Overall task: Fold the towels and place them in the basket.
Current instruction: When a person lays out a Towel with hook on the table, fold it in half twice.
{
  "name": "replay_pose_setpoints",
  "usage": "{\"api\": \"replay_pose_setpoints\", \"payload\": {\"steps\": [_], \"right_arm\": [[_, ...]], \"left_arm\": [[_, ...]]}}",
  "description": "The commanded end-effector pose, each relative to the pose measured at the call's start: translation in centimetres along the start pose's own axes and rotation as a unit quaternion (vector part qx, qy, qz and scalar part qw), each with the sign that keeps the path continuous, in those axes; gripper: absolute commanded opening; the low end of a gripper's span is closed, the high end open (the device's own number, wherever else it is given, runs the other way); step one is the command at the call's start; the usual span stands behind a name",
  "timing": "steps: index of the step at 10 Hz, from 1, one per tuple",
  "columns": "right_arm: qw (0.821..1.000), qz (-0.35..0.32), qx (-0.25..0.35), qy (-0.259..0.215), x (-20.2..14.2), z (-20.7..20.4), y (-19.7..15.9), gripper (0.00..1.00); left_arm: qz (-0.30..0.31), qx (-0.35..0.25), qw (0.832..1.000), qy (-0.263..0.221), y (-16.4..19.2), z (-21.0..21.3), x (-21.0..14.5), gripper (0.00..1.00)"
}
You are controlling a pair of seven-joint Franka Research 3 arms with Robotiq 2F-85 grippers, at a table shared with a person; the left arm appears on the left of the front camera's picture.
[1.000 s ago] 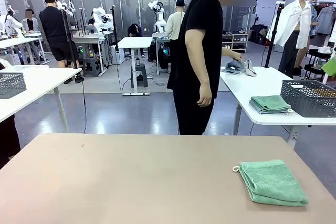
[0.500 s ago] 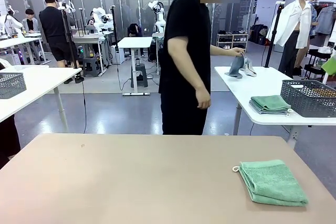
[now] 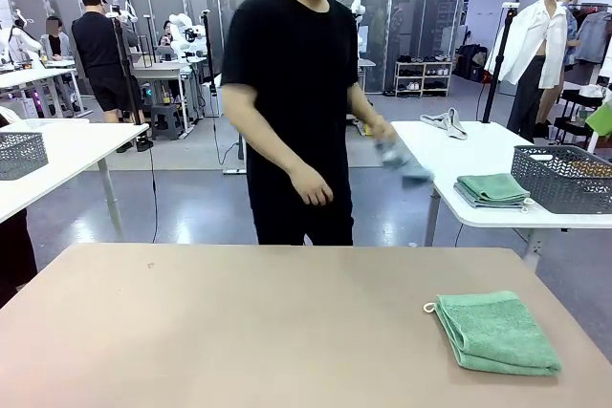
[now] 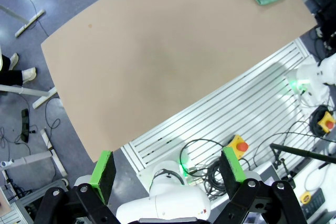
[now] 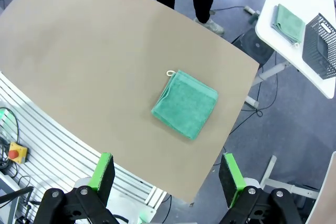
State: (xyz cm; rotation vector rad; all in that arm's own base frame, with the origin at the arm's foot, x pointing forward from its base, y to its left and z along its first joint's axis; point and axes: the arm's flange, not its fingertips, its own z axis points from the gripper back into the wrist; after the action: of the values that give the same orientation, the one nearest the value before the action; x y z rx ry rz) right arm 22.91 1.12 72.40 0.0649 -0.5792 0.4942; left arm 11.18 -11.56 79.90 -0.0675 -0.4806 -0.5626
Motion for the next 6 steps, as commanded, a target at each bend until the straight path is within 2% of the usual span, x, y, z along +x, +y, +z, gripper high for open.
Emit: {"api": "replay_pose_setpoints", "payload": {"steps": [1, 6], "right_arm": [[1.0, -0.001, -0.008, 0.002, 0.24, 0.05, -0.14, 1.0], [1.0, -0.001, -0.008, 0.002, 0.24, 0.05, -0.14, 1.0]], "left_arm": [[-0.008, -0.009, 1.0, -0.006, -0.77, 0.71, -0.64, 1.0], [-0.008, -0.009, 1.0, -0.006, -0.77, 0.71, -0.64, 1.0]]}}
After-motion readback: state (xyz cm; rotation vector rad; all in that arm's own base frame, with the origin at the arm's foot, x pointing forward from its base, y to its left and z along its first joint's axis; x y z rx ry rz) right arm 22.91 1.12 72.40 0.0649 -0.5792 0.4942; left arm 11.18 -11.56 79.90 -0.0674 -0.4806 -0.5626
